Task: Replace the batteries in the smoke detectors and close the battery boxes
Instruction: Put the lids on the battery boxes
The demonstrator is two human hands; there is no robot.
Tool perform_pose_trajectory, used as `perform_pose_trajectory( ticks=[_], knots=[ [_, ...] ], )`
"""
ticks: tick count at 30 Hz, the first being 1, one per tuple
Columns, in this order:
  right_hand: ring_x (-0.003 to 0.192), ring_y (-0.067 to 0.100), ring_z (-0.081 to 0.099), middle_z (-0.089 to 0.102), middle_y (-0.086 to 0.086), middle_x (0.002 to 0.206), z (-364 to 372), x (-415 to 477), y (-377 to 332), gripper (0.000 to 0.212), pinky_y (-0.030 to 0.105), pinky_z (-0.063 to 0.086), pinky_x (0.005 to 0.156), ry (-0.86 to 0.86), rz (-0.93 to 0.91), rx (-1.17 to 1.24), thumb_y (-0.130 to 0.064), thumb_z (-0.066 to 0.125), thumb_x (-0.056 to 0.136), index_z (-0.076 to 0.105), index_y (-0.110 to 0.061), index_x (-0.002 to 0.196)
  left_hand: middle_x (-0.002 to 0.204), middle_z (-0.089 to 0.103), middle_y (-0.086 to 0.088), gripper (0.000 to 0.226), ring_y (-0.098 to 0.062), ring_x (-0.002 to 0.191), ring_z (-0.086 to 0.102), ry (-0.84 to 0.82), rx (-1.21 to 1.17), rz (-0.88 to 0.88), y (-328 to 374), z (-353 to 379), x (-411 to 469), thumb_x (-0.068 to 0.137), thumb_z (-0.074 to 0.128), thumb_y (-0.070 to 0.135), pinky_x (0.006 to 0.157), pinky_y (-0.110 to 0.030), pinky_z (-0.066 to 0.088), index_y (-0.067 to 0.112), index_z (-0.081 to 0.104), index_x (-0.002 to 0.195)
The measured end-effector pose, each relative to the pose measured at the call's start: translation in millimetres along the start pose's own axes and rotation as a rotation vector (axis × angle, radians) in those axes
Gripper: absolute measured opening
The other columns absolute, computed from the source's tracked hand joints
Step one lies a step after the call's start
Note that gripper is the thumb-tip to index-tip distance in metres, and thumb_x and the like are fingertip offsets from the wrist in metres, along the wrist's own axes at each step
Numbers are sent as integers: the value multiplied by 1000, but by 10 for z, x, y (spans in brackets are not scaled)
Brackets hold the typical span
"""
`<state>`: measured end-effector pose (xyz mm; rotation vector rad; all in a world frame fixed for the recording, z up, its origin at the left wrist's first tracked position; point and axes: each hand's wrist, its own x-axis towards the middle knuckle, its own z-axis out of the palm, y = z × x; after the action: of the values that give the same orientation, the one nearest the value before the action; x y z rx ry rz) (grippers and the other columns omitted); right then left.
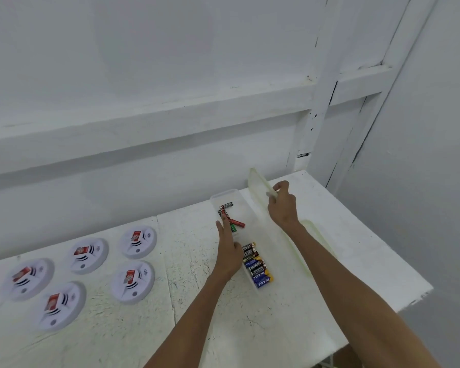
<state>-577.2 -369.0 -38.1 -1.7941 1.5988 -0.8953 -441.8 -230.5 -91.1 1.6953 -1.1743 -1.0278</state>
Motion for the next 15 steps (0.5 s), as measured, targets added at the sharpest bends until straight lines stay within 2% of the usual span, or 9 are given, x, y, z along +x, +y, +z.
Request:
perform_pose_trajectory(
  ticks=[1,2,3,5,7,9,11,12,15],
  knots=[
    [61,22,52,59,15,81,20,-67,-64,17,27,35,47,0,-45,-18,-4,45,96,39,-12,111,172,-9,3,88,-12,156,7,3,-28,1,14,-6,-10,102,37,-11,111,-5,28,24,-17,162],
    [60,21,52,58,12,79,48,-131,-115,22,27,36,49,-2,-90,-40,-2,44,96,42,-12,115,171,2,3,89,-19,155,24,-4,-61,-1,0,-10,2,102,37,-10,115,-21,39,26,-20,161],
    [61,20,52,58,10,78,81,-198,-163,29,28,37,52,-12,-133,-67,0,43,95,45,-13,121,166,16,4,91,-20,142,44,-25,-87,-17,3,-18,4,103,37,-9,106,-28,50,29,-23,160],
    [66,19,53,62,11,83,183,-319,-221,46,27,39,57,-56,-211,-135,5,43,92,48,-14,134,154,34,3,94,-10,116,59,-67,-161,-51,-2,-37,7,104,38,-8,82,-21,57,31,-29,158],
    [78,23,59,68,15,101,291,-423,-265,56,30,45,65,-104,-254,-205,7,44,90,45,-14,142,155,40,0,92,-1,110,56,-75,-244,-71,-5,-40,30,105,39,-3,77,-16,53,30,-29,158],
    [96,30,61,63,16,123,368,-508,-328,58,37,50,78,-145,-288,-259,3,45,92,40,-13,147,149,47,4,77,1,108,53,-31,-312,-126,53,-62,31,109,37,8,84,-18,48,25,-16,163],
    [118,32,55,49,13,145,419,-557,-372,59,43,47,95,-198,-329,-325,-4,49,95,34,-12,151,140,53,8,54,-5,117,54,27,-396,-137,118,-95,46,114,31,25,99,-22,41,27,13,164],
    [131,31,47,40,11,153,435,-573,-375,60,45,42,105,-238,-349,-371,-10,52,96,31,-15,152,137,56,9,45,-3,120,55,44,-443,-120,159,-128,54,114,29,30,100,-20,39,29,28,159],
    [150,25,21,20,1,164,484,-592,-297,61,53,23,117,-370,-399,-501,-38,51,100,26,-25,154,122,65,9,31,4,105,60,105,-632,-163,236,-231,185,114,31,30,82,-16,46,27,55,134]
  ],
)
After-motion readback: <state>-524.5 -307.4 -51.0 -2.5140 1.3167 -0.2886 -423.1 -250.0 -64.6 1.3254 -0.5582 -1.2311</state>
